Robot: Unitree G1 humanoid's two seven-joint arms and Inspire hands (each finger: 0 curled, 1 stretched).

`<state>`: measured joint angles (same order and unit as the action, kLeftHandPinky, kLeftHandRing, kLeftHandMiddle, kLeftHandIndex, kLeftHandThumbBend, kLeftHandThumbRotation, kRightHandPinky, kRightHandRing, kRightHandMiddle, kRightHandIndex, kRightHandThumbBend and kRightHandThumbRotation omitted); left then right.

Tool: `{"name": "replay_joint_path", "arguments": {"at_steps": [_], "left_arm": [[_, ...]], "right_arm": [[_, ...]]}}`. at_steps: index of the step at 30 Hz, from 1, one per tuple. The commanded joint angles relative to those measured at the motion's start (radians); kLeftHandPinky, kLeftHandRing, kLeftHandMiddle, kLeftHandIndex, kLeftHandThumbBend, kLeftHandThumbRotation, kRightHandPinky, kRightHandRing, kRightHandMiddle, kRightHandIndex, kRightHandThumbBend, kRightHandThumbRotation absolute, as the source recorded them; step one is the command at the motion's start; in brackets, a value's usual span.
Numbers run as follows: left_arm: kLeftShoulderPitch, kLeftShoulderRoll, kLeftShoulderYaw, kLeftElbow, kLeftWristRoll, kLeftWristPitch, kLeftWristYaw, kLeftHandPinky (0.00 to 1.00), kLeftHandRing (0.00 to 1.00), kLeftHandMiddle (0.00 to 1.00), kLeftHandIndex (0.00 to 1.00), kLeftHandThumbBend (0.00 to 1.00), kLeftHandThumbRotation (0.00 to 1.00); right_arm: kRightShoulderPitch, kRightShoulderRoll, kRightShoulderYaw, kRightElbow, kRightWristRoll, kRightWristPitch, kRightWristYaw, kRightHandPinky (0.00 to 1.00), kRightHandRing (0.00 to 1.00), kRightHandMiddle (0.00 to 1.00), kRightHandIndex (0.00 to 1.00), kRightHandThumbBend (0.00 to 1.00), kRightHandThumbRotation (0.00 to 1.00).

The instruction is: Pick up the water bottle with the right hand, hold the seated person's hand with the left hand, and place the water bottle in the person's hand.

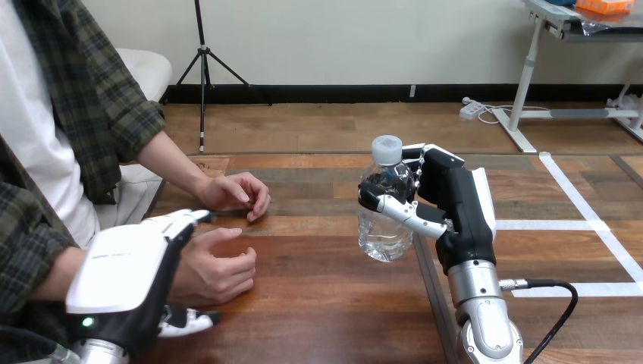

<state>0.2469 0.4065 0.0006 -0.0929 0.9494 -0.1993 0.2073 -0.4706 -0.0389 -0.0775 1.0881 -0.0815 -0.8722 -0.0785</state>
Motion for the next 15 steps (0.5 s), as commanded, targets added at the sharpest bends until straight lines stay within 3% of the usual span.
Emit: {"name": "replay_joint_path", "arguments": {"at_steps": [1,15], "left_arm": [[-0.03,0.037,0.007,-0.044,0.033,0.027,0.035,0.73,0.79,0.82,0.79,1.0,0.03],[-0.047,0.053,-0.018,-0.013,0.102,0.121,0.035,0.72,0.78,0.81,0.78,0.99,0.05]], "right_arm": [[-0.041,0.0,0.001,-0.071,0.009,-0.041,0.002,0.36,0.41,0.47,0.5,0.64,0.0],[-0.032,0.001,0.007,-0.082,0.004,-0.04,0.007,0.35,0.41,0.47,0.5,0.64,0.0]]}}
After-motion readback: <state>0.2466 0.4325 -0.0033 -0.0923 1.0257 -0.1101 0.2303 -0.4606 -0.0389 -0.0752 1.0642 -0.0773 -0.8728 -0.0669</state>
